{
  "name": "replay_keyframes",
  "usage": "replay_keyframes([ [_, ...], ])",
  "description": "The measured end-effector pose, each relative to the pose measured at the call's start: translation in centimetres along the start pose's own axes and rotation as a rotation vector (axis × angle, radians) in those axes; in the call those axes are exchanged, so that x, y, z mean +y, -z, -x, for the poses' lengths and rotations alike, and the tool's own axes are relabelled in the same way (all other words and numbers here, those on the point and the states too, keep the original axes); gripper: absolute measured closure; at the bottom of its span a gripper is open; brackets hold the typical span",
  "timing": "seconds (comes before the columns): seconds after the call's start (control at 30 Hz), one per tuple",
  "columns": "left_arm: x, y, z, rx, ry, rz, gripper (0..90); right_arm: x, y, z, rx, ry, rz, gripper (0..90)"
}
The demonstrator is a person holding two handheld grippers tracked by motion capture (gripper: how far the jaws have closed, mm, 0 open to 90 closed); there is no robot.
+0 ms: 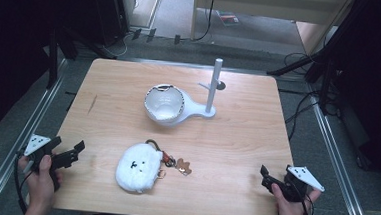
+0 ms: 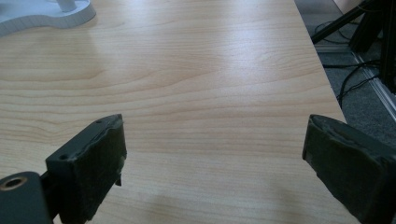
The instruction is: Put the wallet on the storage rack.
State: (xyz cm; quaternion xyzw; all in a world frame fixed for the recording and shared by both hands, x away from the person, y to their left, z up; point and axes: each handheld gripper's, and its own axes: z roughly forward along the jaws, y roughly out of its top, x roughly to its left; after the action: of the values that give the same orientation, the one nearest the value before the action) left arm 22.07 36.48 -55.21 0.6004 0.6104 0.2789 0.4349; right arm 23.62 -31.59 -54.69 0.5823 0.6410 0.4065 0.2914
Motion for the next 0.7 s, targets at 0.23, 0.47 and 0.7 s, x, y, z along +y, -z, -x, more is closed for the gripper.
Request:
replay_keyframes([
  [0.23,0.0,0.0,0.0,-0.005,0.001,0.0,7.9,0.0,-0.1,-0.2,-0.008,0.011,-0.009,6.9],
  [0.47,0.0,0.0,0.0,-0.01,0.002,-0.001,8.0,0.5,0.0,-0.9,-0.002,0.004,-0.002,7.1],
  [0.7,0.0,0.0,0.0,-0.015,-0.001,-0.007,8.1,1.0,0.1,-2.3,0.01,0.021,-0.009,7.3],
])
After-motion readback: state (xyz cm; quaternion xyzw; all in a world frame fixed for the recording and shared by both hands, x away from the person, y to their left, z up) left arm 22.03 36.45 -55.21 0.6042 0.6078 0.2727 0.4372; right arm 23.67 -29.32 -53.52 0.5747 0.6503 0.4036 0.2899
